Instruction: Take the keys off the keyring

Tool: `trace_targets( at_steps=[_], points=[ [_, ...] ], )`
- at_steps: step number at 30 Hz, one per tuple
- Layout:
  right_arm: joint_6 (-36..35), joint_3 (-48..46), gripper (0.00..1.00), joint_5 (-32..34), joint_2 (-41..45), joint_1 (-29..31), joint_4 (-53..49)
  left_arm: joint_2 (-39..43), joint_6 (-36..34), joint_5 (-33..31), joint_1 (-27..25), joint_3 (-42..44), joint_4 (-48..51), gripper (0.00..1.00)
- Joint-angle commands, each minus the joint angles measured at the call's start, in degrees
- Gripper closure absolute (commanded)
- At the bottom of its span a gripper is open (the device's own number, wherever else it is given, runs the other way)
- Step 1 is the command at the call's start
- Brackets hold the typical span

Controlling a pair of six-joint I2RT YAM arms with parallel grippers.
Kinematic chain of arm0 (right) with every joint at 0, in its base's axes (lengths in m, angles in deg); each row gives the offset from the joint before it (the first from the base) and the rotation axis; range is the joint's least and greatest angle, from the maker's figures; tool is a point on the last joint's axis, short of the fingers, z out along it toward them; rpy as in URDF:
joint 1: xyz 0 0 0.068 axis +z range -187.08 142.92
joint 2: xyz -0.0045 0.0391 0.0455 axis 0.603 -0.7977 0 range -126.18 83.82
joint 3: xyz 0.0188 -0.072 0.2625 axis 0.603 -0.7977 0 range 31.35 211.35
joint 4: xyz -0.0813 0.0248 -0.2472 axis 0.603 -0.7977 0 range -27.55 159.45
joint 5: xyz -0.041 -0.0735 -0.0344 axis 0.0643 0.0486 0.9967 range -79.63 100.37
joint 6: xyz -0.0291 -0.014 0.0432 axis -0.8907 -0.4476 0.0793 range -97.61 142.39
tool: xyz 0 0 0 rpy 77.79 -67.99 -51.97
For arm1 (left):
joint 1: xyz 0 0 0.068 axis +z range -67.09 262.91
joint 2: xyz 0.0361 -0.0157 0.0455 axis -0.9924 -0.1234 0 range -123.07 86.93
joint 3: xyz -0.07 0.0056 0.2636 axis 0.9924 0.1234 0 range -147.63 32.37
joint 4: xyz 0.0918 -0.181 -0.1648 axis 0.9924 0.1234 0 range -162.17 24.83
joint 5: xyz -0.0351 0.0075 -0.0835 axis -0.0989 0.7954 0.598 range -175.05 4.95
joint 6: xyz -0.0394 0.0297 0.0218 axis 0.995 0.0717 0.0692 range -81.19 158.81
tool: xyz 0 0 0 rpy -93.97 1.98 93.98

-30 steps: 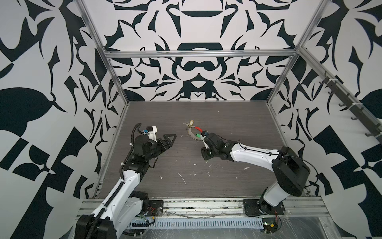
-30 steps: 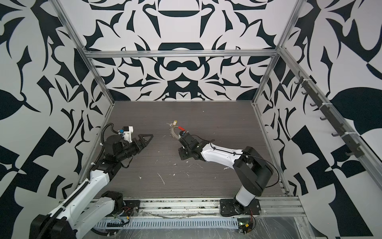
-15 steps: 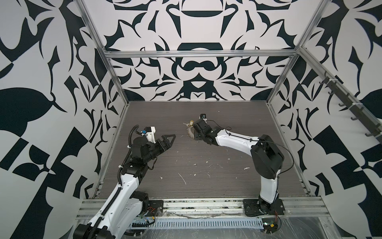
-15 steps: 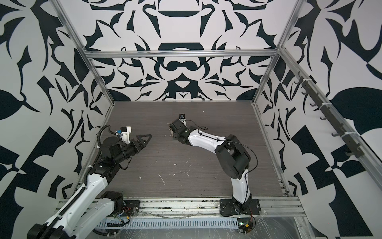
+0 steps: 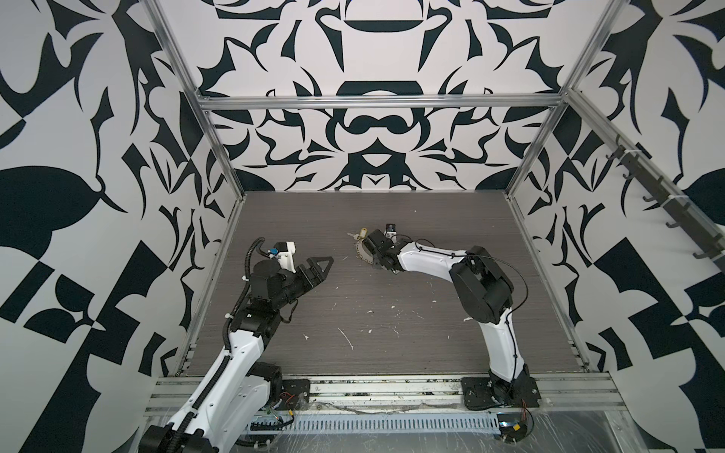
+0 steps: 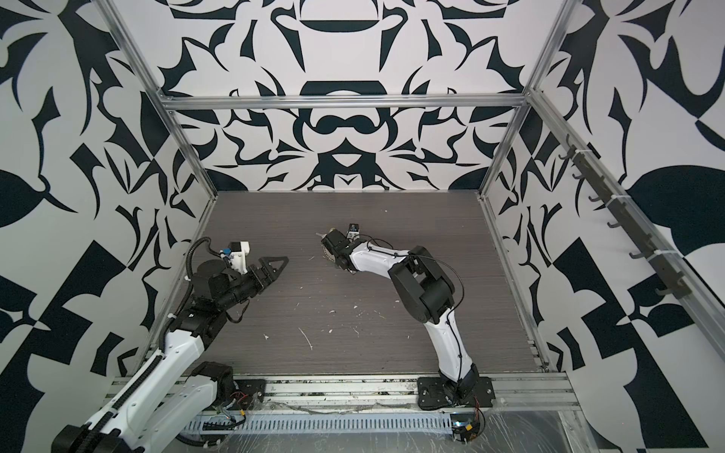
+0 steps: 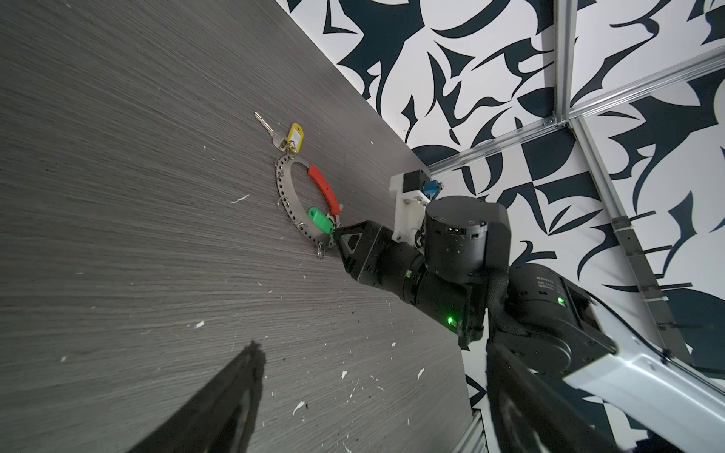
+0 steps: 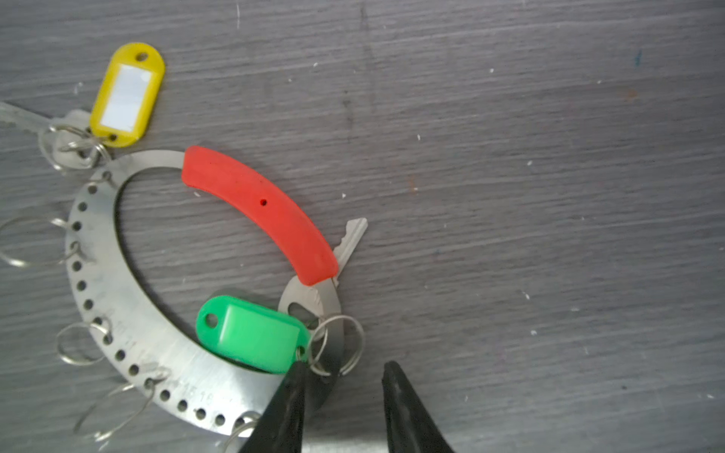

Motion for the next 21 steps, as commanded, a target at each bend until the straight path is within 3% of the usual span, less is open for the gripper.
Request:
trace_targets(
  at_steps=[1, 9, 21],
  points=[
    [1.5, 2.1, 0.64, 0.2, 0.8, -0.3, 0.5, 0.6, -0.8, -0.4, -0.1, 1.0, 0.5, 0.09],
    [0.8, 2.7, 0.66, 0.2, -0.6, -1.6, 2.3, 0.5, -0.8, -0.4, -0.1, 1.3, 0.4, 0.09],
    [-1.5, 5.3, 0.88, -0.5, -2.9, -2.8, 1.9, 0.2, -0.8, -0.6, -0.1, 1.6, 0.1, 0.09]
  ],
)
